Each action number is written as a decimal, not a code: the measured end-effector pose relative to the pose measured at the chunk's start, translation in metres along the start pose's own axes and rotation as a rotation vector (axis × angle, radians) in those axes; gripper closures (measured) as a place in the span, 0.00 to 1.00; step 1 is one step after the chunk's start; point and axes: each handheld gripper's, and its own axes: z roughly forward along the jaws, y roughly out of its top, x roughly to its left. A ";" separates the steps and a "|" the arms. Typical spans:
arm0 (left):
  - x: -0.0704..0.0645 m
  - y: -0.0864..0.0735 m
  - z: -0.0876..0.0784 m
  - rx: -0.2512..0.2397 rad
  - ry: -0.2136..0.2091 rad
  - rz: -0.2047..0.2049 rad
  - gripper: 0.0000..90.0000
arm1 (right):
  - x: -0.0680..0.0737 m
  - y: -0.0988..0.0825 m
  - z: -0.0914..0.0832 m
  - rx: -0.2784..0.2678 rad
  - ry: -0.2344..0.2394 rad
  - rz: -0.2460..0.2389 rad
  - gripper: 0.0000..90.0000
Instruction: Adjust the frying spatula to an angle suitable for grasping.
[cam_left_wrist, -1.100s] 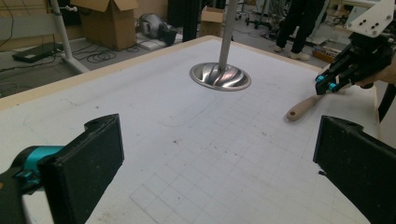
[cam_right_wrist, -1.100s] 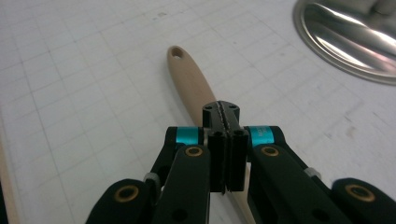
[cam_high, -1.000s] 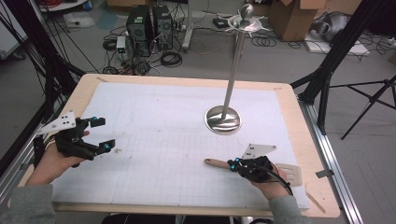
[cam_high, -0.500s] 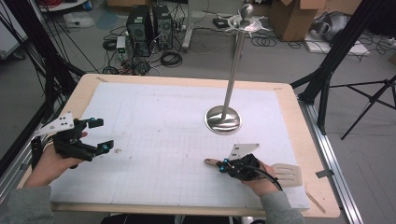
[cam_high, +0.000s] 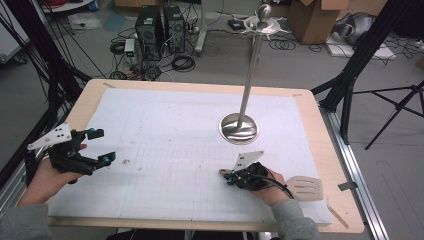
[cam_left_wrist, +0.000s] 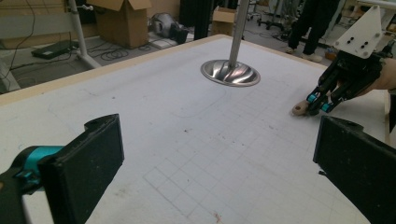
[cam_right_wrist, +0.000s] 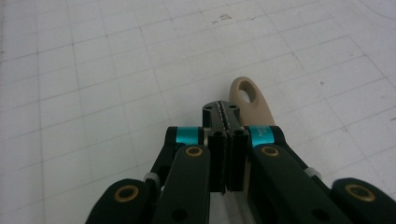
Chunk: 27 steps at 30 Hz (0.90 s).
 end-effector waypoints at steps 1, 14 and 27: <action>0.000 0.000 -0.001 0.002 0.002 0.001 0.02 | -0.001 0.000 0.001 0.007 0.001 0.002 1.00; -0.001 -0.003 -0.011 -0.002 0.026 -0.005 0.02 | -0.012 0.006 0.008 0.017 -0.049 0.027 1.00; -0.003 -0.004 -0.015 -0.003 0.033 -0.005 0.02 | -0.019 0.011 0.012 0.031 -0.102 0.045 1.00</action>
